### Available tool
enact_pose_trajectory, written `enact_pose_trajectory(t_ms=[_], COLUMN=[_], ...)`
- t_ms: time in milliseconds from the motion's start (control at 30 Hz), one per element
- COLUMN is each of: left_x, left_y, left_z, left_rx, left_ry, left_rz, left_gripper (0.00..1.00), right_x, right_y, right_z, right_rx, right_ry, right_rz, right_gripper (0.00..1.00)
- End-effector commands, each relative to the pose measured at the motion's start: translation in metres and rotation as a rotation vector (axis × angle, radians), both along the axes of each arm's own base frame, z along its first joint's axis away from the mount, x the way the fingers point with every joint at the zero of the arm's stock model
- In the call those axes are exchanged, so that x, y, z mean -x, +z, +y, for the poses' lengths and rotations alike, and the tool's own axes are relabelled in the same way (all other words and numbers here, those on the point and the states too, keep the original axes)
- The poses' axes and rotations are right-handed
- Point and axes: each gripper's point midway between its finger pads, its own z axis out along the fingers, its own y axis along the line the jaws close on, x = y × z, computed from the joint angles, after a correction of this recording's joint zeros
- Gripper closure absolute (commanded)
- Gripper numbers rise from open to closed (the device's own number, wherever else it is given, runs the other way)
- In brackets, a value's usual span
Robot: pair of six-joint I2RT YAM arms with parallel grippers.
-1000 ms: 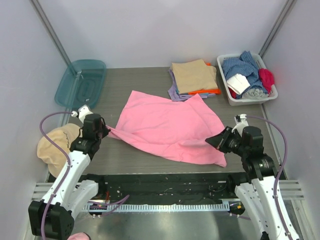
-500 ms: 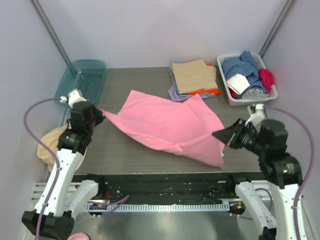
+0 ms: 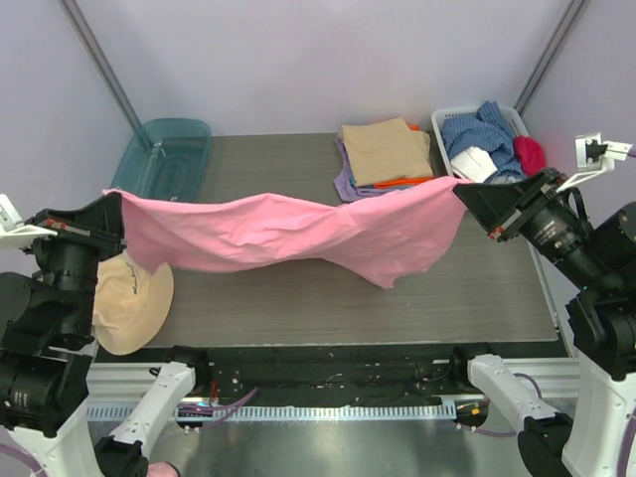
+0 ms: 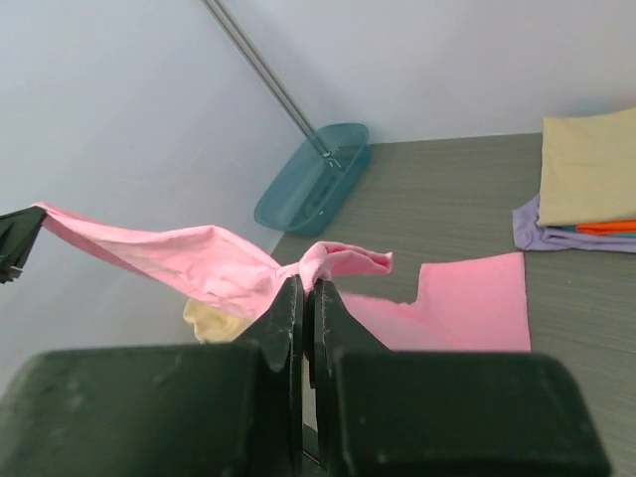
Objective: Fold and stack the t-shirts
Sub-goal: Flatten the tshirt out
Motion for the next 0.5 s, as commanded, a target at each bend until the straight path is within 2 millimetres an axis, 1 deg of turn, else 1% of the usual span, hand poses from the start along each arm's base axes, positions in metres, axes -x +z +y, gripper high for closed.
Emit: enact_pose_trajectory(t_ms=[0, 67, 100, 133, 167, 200, 233, 267, 300, 333, 367, 400, 433, 467], left_x=[-0.018, -0.027, -0.038, -0.047, -0.064, -0.081, -0.094, -0.121, -0.137, -0.151, -0.182, -0.200, -0.218, -0.231], left_y=[-0.036, -0.041, -0.045, -0.050, -0.058, -0.060, -0.061, -0.075, -0.066, -0.068, -0.079, -0.073, -0.076, -0.062], left_z=[-0.006, -0.007, -0.009, -0.011, -0.014, -0.017, -0.018, -0.021, -0.024, -0.026, -0.031, -0.032, -0.035, -0.037], left_rx=[-0.053, -0.057, -0.059, -0.067, -0.076, -0.083, -0.101, -0.117, -0.123, -0.133, -0.165, -0.172, -0.183, -0.198], left_ry=[-0.018, -0.018, -0.018, -0.019, -0.021, -0.022, -0.021, -0.017, -0.016, -0.018, -0.018, -0.014, -0.014, -0.015], left_rz=[0.139, 0.155, 0.158, 0.169, 0.199, 0.193, 0.191, 0.237, 0.201, 0.205, 0.248, 0.221, 0.229, 0.197], left_gripper=[1.00, 1.00, 1.00, 1.00, 1.00, 1.00, 1.00, 1.00, 1.00, 1.00, 1.00, 1.00, 1.00, 1.00], right_x=[0.003, -0.008, -0.022, -0.032, -0.046, -0.063, -0.088, -0.107, -0.122, -0.160, -0.179, -0.197, -0.216, -0.258], right_y=[0.006, 0.001, -0.010, -0.015, -0.010, -0.020, -0.029, -0.022, -0.019, -0.030, -0.032, -0.022, -0.021, -0.049], right_z=[-0.004, -0.008, -0.008, -0.008, -0.010, -0.010, -0.009, -0.012, -0.012, -0.011, -0.011, -0.010, -0.009, -0.005], right_rx=[-0.002, 0.000, 0.006, 0.009, 0.004, 0.010, 0.028, 0.027, 0.035, 0.061, 0.077, 0.087, 0.112, 0.139], right_ry=[-0.027, -0.059, -0.068, -0.079, -0.102, -0.113, -0.127, -0.155, -0.168, -0.182, -0.194, -0.201, -0.202, -0.199], right_rz=[-0.043, -0.044, -0.012, -0.005, -0.038, -0.024, -0.001, -0.046, -0.064, -0.047, -0.047, -0.069, -0.085, -0.022], right_gripper=[0.99, 0.99, 0.99, 0.99, 0.99, 0.99, 0.99, 0.99, 0.99, 0.99, 0.99, 0.99, 0.99, 0.99])
